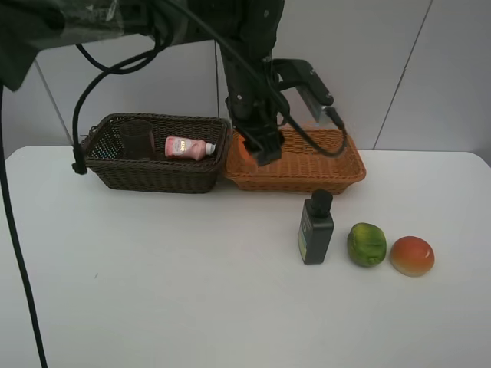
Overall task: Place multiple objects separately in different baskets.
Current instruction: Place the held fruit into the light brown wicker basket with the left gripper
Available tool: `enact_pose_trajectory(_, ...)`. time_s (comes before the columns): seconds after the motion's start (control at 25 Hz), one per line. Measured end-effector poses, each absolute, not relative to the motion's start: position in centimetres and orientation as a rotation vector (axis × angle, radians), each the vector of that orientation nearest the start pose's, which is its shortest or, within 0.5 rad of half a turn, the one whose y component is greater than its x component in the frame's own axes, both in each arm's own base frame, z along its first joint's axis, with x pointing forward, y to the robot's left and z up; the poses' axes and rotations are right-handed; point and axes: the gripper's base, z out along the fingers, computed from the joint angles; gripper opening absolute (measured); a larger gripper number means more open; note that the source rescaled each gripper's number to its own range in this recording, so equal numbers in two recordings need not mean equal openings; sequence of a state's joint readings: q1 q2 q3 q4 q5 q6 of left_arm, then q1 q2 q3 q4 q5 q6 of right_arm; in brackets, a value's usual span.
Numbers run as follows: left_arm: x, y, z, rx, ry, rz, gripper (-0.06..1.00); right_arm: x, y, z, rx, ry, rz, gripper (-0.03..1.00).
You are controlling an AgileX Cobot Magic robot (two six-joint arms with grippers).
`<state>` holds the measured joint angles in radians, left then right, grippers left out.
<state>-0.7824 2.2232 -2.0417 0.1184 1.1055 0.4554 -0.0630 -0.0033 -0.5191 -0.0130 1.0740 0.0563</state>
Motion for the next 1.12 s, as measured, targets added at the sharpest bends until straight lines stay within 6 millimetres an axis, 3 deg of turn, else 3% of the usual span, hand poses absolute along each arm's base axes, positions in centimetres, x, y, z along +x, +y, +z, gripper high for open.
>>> enact_pose_trajectory(0.28,38.0,-34.3,23.9,1.484,2.020,0.042,0.79,-0.8,-0.1,28.1,0.122,2.031,-0.020,1.00)
enact_pose_trajectory(0.64,41.5,-33.8,18.8,1.418,1.989,0.050,0.79,-0.8,-0.1,28.1,0.122,2.031,-0.020,1.00)
enact_pose_trajectory(0.92,42.3,-33.9,16.1,1.417,1.991,0.049,0.79,-0.8,-0.1,28.1,0.122,2.031,-0.020,1.00)
enact_pose_trajectory(1.12,42.3,-33.9,15.8,1.423,1.992,0.051,0.79,-0.8,-0.1,28.1,0.122,2.031,-0.020,1.00)
